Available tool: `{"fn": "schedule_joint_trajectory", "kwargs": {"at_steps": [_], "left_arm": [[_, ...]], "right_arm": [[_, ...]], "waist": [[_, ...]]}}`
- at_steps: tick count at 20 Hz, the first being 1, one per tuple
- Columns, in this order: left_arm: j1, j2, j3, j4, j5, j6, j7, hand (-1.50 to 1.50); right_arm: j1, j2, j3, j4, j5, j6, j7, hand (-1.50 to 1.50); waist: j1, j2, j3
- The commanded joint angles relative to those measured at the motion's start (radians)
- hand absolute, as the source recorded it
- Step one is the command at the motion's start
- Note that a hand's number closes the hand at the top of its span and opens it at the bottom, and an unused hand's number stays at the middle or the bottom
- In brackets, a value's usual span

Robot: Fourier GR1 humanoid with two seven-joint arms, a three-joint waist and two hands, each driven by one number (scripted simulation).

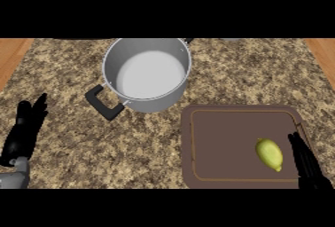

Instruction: Pick the lemon from the tray and place it in the pot

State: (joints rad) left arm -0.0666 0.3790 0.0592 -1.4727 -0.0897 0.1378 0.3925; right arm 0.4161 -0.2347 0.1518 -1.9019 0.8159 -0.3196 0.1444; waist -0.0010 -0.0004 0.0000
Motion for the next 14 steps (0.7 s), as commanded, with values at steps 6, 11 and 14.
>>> {"fn": "schedule_joint_trajectory", "kwargs": {"at_steps": [6,11,14], "left_arm": [[0.033,-0.058,0.011,0.007,-0.056,-0.011,-0.05,0.0],[-0.039,-0.039,0.074,0.02,-0.042,-0.062,0.0,0.0],[-0.021,-0.061,0.058,0.003,-0.07,-0.051,0.009,0.0]], "right_arm": [[-0.082,0.077,0.005,0.153,0.064,0.006,0.025,-1.5],[-0.096,0.032,-0.08,0.17,-0.019,0.06,-0.047,-1.5],[-0.223,0.058,-0.099,0.276,-0.021,0.083,-0.018,-1.5]], "waist": [[0.0,0.0,0.0],[-0.002,0.0,0.0],[0.002,0.0,0.0]]}}
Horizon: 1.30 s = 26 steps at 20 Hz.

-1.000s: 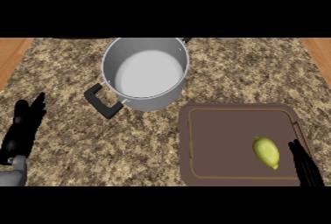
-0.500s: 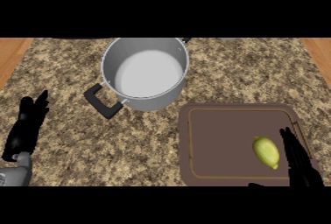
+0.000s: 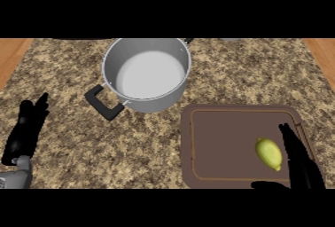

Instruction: Pick the lemon from the tray and place it in the pot

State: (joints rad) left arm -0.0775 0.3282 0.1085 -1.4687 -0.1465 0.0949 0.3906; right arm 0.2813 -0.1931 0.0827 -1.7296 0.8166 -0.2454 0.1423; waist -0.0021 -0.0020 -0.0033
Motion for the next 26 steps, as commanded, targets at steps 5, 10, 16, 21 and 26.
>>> {"fn": "schedule_joint_trajectory", "kwargs": {"at_steps": [5,10,16,21,26], "left_arm": [[-0.055,-0.054,-0.001,0.064,-0.06,0.025,0.006,0.0],[0.018,-0.02,0.034,-0.024,-0.017,-0.047,-0.006,0.0],[0.013,-0.001,0.069,-0.006,-0.002,-0.075,-0.01,0.0],[-0.006,-0.034,0.059,0.014,-0.032,-0.05,-0.014,0.0],[-0.038,-0.021,0.065,-0.005,-0.028,-0.073,0.017,0.0]], "right_arm": [[-0.041,0.04,-0.02,0.083,-0.013,-0.005,-0.041,-1.5],[-0.099,0.044,-0.041,0.172,-0.002,-0.007,-0.059,-1.5],[-0.143,0.041,-0.073,0.212,-0.009,-0.064,-0.151,1.5],[-0.094,0.036,-0.063,0.142,0.081,-0.11,-0.143,1.5],[-0.114,0.043,-0.097,0.136,0.103,-0.182,-0.17,1.5]], "waist": [[-0.001,0.002,0.003],[0.004,0.001,0.003],[0.005,0.002,0.004],[0.001,0.001,0.003],[0.0,0.001,0.003]]}}
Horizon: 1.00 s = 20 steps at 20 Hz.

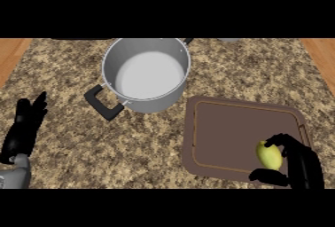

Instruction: Pick the lemon from the tray and place it in the pot

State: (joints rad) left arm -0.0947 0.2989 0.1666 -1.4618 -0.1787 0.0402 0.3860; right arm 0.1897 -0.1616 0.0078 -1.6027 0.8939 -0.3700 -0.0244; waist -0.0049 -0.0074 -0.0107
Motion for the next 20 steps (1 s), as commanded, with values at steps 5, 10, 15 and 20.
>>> {"fn": "schedule_joint_trajectory", "kwargs": {"at_steps": [5,10,15,20], "left_arm": [[0.02,-0.023,0.003,0.017,-0.009,0.012,-0.019,0.0],[0.004,-0.007,-0.019,-0.041,-0.018,-0.007,0.014,0.0],[-0.005,0.021,0.027,0.006,0.002,-0.017,0.004,0.0],[-0.008,-0.012,0.008,0.013,-0.007,-0.002,-0.012,0.0]], "right_arm": [[0.048,0.069,0.061,-0.09,0.25,0.133,0.321,1.5],[0.072,0.119,0.125,-0.139,0.445,0.334,0.588,1.5],[0.036,0.16,0.304,-0.469,0.632,0.53,0.85,1.5],[-0.164,0.161,0.505,-0.579,0.767,0.522,0.961,1.5]], "waist": [[0.007,0.009,0.007],[0.019,0.008,0.004],[0.001,0.002,0.007],[0.013,0.004,0.007]]}}
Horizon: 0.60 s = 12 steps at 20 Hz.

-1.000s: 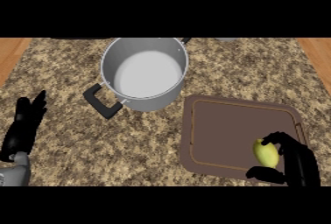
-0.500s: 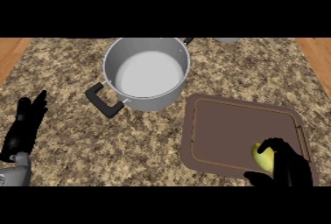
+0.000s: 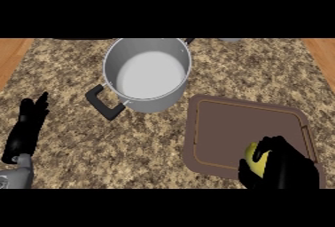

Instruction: Pick the lemon from the tray and place it in the pot

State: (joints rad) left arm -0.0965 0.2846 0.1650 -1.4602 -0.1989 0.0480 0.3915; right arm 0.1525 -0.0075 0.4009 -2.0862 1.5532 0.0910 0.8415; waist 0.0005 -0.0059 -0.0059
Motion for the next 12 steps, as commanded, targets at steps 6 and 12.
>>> {"fn": "schedule_joint_trajectory", "kwargs": {"at_steps": [6,12], "left_arm": [[-0.046,0.005,-0.003,0.03,-0.006,-0.01,-0.001,0.0],[-0.022,-0.006,-0.008,0.021,-0.008,-0.013,-0.01,0.0]], "right_arm": [[-0.404,0.007,0.26,-0.161,0.172,0.112,0.205,1.5],[-0.823,0.007,0.227,-0.006,-0.003,0.293,0.365,1.5]], "waist": [[0.006,0.003,0.003],[0.022,0.005,0.004]]}}
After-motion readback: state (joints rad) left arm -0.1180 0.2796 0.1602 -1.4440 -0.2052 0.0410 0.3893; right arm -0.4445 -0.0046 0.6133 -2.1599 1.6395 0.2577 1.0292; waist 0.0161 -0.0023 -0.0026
